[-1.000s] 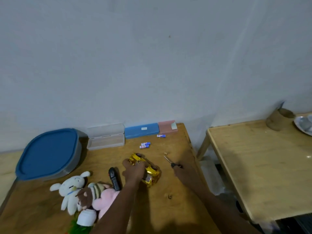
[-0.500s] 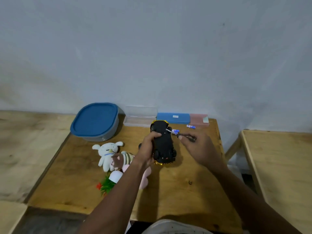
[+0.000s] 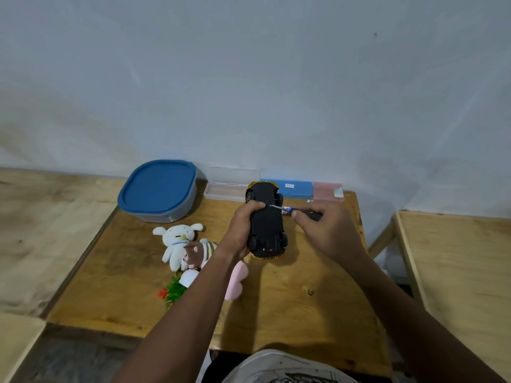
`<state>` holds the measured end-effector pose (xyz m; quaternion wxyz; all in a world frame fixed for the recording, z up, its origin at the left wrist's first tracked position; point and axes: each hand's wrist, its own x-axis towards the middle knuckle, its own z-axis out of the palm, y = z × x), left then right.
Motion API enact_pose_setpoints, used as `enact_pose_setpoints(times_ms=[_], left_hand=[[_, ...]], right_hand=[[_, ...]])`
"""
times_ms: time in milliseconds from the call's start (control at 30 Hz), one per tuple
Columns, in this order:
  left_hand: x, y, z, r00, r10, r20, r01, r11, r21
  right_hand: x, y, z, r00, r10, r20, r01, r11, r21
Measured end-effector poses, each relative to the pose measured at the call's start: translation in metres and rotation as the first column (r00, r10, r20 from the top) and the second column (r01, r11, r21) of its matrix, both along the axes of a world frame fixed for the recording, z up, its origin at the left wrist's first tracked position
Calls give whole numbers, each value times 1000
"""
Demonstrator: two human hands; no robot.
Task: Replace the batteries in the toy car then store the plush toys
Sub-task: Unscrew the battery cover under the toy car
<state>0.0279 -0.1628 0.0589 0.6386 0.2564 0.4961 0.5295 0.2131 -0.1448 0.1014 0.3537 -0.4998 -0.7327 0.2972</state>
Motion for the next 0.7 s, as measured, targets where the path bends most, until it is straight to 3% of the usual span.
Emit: enact_pose_setpoints(times_ms=[200,433,700], left_hand=[[4,3,-1,994,52,-101,-46,997,58],[10,2,4,975,102,-196,-69,984,165],[17,1,7,950,123,-287,-61,975,214]], right_hand=[[4,-3,2,1000,18,0,-18,997,71],[7,-2,9,1000,-13,27,13,1000,7],[5,0,26,978,9,210,-8,1000,-1]])
